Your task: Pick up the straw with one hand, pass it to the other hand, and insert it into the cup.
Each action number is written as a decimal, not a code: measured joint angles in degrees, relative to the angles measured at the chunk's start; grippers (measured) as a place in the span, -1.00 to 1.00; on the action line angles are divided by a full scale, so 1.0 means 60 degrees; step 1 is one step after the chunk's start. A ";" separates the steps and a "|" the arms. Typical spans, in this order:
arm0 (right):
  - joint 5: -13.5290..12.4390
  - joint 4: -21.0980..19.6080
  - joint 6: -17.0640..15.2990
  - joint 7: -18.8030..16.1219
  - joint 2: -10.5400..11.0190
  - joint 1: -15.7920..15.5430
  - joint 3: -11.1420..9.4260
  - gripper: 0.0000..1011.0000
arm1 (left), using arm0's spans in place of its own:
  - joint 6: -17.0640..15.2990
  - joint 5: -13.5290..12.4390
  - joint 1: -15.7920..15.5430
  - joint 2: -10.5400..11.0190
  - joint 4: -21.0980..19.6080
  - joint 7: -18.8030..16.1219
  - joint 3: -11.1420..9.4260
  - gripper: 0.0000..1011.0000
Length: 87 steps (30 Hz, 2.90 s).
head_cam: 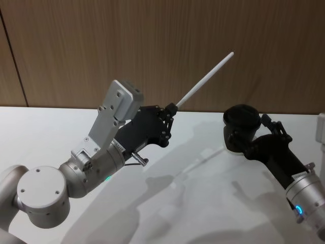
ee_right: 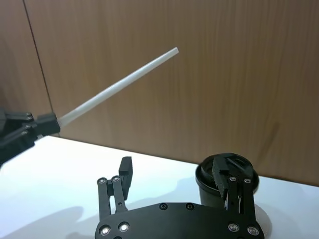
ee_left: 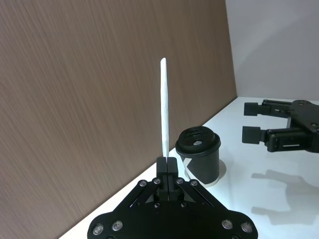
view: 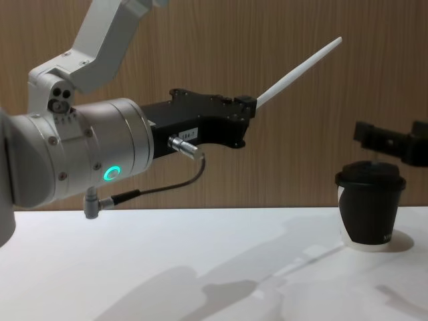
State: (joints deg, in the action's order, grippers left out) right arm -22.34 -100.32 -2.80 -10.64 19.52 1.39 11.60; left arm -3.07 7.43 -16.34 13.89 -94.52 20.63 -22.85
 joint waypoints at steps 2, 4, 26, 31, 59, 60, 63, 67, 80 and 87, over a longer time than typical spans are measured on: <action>-0.0196 0.0012 -0.0069 -0.0182 0.0016 0.0076 -0.0036 0.98 | 0.0000 0.0000 0.0000 0.0000 0.0000 0.0000 0.0000 -0.99; -0.0358 0.0015 -0.0134 -0.0310 0.0029 0.0134 -0.0065 0.98 | 0.0000 0.0000 0.0000 0.0001 0.0000 -0.0001 0.0000 -0.99; -0.3069 0.0046 -0.2214 -0.1649 0.0204 0.0936 -0.0589 0.98 | -0.0001 -0.0002 0.0000 0.0000 -0.0001 -0.0001 0.0001 -0.99; -0.3614 0.0099 -0.2740 -0.1894 0.0267 0.1139 -0.0667 0.98 | -0.0001 -0.0001 0.0000 0.0000 -0.0001 -0.0001 0.0000 -0.99; -0.6005 0.0437 -0.5230 -0.1954 0.0047 0.2214 -0.0773 0.98 | -0.0001 -0.0002 0.0001 0.0000 -0.0001 -0.0001 0.0001 -0.99; -0.6071 0.0465 -0.5317 -0.1852 -0.0002 0.2268 -0.0759 0.98 | -0.0001 -0.0002 0.0001 0.0000 -0.0001 -0.0001 0.0001 -0.99; -0.6158 0.0508 -0.5431 -0.1654 -0.0084 0.2346 -0.0730 0.98 | -0.0001 -0.0002 0.0001 0.0000 -0.0002 -0.0001 0.0001 -0.99; -0.6225 0.0570 -0.5551 -0.1350 -0.0194 0.2446 -0.0682 0.98 | -0.0001 -0.0002 0.0001 0.0001 -0.0001 -0.0001 0.0001 -0.99; -0.6255 0.0841 -0.5754 -0.0530 -0.0513 0.2778 -0.0401 0.98 | -0.0001 -0.0001 0.0001 0.0001 -0.0002 -0.0001 0.0000 -0.99; -0.6256 0.1017 -0.5777 -0.0338 -0.0625 0.2956 -0.0226 0.98 | -0.0001 -0.0002 0.0001 0.0001 -0.0001 -0.0001 0.0001 -0.99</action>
State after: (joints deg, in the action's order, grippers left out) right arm -59.87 -94.22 -37.46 -12.66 15.77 19.12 10.24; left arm -3.08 7.42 -16.33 13.90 -94.53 20.62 -22.85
